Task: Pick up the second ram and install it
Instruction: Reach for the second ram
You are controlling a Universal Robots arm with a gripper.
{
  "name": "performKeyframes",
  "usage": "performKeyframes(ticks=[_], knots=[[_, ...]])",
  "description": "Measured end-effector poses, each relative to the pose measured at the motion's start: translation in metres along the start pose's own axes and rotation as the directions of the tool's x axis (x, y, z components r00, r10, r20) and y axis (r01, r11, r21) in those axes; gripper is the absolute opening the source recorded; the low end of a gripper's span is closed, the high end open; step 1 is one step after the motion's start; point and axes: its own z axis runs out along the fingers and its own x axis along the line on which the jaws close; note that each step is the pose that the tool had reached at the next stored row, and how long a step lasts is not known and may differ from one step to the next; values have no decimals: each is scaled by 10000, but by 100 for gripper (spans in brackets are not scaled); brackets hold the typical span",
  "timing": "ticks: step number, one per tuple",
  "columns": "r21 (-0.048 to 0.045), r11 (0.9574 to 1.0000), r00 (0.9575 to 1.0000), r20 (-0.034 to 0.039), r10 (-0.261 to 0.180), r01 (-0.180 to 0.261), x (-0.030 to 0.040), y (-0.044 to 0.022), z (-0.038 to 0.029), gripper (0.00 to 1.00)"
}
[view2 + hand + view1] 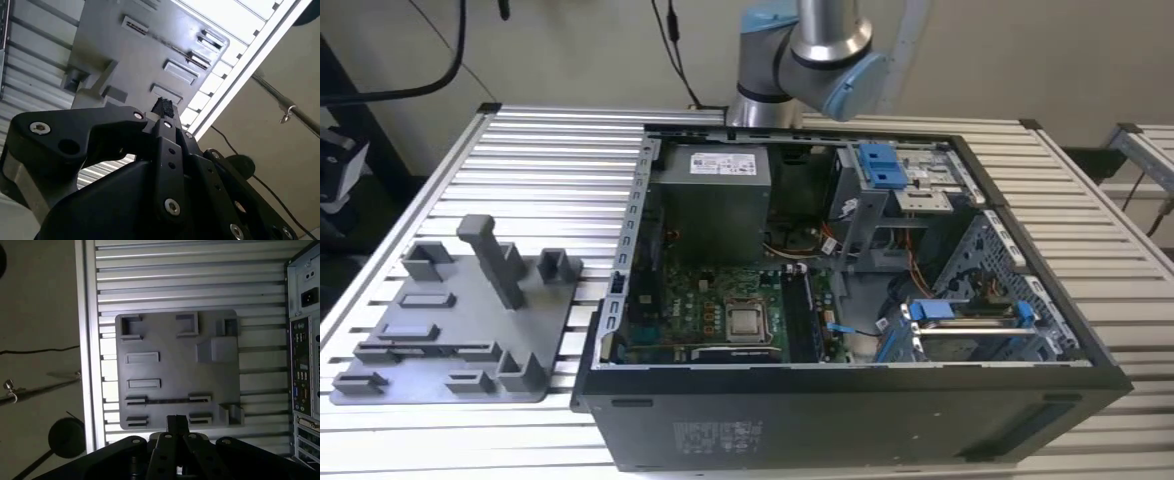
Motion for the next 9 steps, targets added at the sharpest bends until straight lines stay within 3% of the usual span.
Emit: performKeyframes(ticks=[3, 9], knots=[[0, 10000, 10000, 0, -1, 1, -1, -34, 4, 11], [0, 10000, 10000, 0, 0, 0, -1, -37, 5, 11]])
